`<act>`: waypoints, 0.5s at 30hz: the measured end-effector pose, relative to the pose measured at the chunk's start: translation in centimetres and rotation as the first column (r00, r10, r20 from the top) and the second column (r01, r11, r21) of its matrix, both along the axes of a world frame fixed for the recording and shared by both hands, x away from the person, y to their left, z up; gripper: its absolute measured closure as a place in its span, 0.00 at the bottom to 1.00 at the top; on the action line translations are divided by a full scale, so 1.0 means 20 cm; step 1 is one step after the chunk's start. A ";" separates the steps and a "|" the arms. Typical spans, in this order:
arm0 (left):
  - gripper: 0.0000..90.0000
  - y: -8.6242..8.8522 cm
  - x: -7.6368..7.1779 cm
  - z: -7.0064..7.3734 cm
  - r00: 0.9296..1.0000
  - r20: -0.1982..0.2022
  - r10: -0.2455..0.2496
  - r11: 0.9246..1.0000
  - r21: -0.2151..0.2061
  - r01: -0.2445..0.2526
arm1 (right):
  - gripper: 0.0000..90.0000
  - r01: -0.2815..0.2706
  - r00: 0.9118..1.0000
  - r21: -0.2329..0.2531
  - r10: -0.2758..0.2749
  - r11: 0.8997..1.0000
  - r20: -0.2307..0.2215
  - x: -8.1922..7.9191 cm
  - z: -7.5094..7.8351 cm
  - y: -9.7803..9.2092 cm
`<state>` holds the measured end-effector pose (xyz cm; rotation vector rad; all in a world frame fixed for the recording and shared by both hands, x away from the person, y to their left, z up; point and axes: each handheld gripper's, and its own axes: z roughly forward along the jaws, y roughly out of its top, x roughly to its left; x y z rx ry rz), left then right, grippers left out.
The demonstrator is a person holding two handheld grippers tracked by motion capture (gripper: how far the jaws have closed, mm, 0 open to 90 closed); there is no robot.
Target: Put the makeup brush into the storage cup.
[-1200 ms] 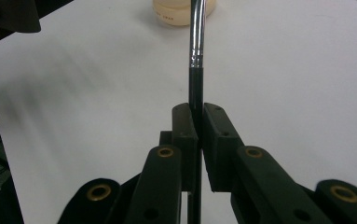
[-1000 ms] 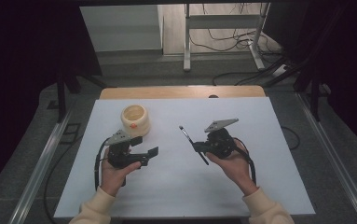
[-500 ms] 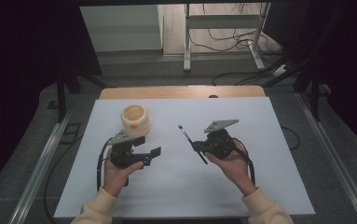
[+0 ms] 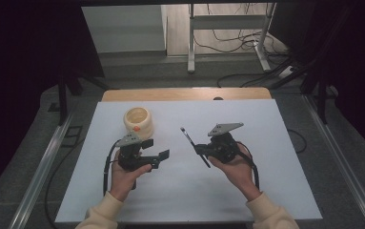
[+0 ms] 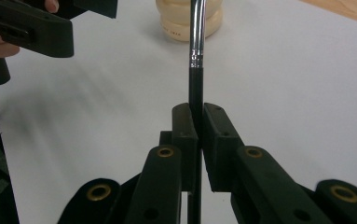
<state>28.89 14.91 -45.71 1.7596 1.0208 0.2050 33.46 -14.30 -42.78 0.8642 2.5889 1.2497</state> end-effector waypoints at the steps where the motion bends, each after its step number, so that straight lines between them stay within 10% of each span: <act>1: 0.19 0.00 0.00 0.00 1.000 -0.003 -0.001 1.000 -0.005 0.001 | 0.93 0.001 1.000 0.003 -0.001 1.000 0.002 0.00 0.00 0.00; 15: 0.21 -0.05 0.05 0.04 1.000 -0.001 -0.016 0.999 -0.040 0.015 | 0.93 -0.009 1.000 0.006 0.009 1.000 0.014 -0.01 -0.01 0.02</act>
